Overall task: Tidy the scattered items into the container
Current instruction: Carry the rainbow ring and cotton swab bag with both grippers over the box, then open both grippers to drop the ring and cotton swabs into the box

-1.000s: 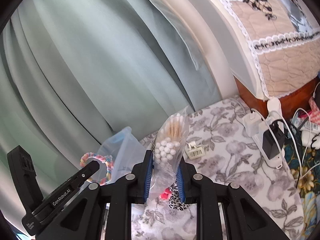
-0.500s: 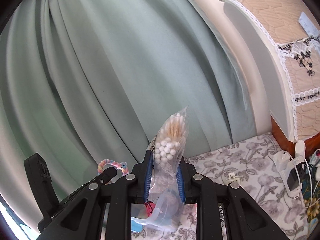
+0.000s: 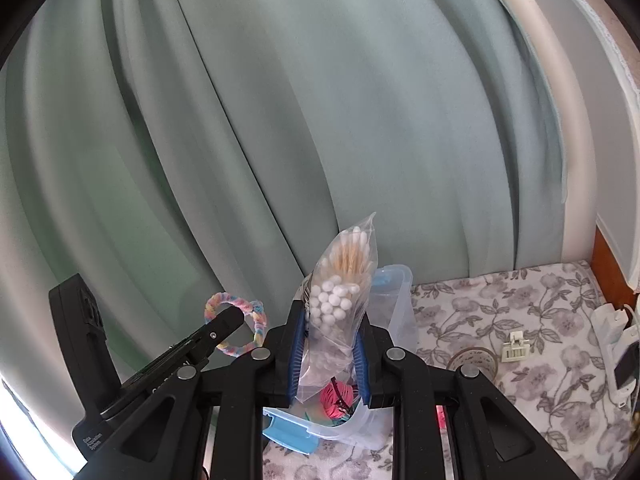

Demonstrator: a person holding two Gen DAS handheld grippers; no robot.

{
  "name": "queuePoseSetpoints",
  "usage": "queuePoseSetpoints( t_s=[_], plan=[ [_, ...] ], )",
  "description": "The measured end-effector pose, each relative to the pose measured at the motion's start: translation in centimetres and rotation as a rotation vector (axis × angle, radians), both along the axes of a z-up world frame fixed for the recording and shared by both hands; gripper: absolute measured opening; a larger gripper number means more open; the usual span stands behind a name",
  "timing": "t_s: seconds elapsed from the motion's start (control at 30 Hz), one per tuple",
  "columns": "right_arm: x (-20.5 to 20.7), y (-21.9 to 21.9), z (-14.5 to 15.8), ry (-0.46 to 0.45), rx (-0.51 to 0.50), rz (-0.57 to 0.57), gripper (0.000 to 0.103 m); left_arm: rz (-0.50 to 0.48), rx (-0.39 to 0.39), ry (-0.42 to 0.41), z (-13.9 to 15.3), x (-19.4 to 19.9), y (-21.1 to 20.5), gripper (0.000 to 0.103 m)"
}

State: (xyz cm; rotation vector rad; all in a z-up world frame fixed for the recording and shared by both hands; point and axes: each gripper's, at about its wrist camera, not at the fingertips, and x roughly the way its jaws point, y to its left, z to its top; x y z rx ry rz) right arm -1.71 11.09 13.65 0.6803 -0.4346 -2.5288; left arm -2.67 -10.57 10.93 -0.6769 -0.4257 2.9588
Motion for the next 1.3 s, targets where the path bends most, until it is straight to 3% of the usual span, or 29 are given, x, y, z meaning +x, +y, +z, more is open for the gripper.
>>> queuePoseSetpoints(
  t_s=[0.47, 0.7, 0.77, 0.8, 0.83, 0.97, 1.23, 1.3],
  plan=[
    [-3.7, -6.3, -5.6, -0.164, 0.1, 0.106, 0.024, 0.033, 0.06, -0.157, -4.7, -3.6, -3.4, 0.007],
    [-4.7, -7.4, -8.0, -0.238, 0.128, 0.127, 0.027, 0.042, 0.069, -0.202, -6.5, -3.7, -3.8, 0.007],
    [-4.9, -7.6, -8.3, -0.253, 0.139, 0.141, 0.027, 0.05, 0.076, -0.216, -6.7, -4.0, -3.9, 0.021],
    [-4.9, -7.9, -8.4, -0.259, 0.146, 0.148, 0.027, 0.057, 0.08, -0.223, -6.7, -4.2, -3.9, 0.038],
    [-4.9, -8.0, -8.5, -0.26, 0.152, 0.151, 0.027, 0.061, 0.086, -0.226, -6.8, -4.1, -4.0, 0.048],
    [-4.9, -8.1, -8.8, -0.251, 0.166, 0.157, 0.041, 0.061, 0.09, -0.225, -6.7, -3.7, -4.1, 0.051],
    [-4.6, -7.4, -8.8, -0.251, 0.159, 0.126, 0.054, 0.057, 0.09, -0.235, -6.1, -3.1, -3.7, 0.056],
    [-4.6, -7.1, -8.8, -0.252, 0.153, 0.115, 0.057, 0.059, 0.088, -0.236, -6.0, -2.9, -3.6, 0.062]
  ],
)
